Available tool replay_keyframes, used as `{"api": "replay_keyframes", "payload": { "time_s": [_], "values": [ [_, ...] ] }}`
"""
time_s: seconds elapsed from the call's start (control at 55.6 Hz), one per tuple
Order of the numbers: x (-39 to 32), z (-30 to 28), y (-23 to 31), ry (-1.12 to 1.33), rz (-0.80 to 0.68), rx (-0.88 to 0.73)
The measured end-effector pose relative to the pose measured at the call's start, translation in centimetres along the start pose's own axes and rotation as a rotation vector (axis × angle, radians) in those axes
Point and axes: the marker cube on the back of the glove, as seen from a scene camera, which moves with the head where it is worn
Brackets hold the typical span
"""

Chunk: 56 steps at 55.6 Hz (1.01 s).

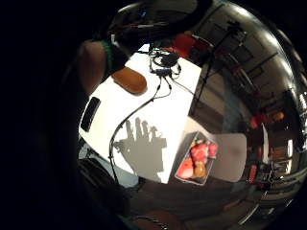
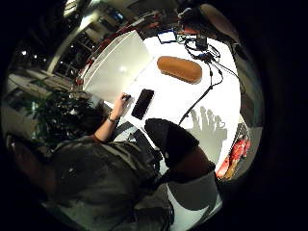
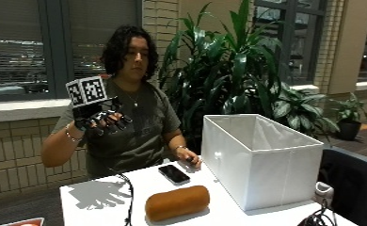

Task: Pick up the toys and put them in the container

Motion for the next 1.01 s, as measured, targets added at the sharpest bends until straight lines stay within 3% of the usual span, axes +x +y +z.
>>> {"api": "replay_keyframes", "payload": {
  "time_s": [0.216,0.432,0.666,0.828,0.9,1.008],
  "values": [
    [0.4,-0.1,-0.8,-0.013,0.004,0.019],
    [-0.7,2.5,-6.1,-0.053,-0.012,0.042],
    [-3.2,15.0,-17.0,-0.067,-0.053,-0.105],
    [-3.6,24.7,-20.1,0.155,-0.021,-0.277],
    [-3.8,26.4,-20.0,0.304,-0.058,-0.191],
    [-3.3,25.1,-20.0,0.331,-0.163,0.005]
  ]
}}
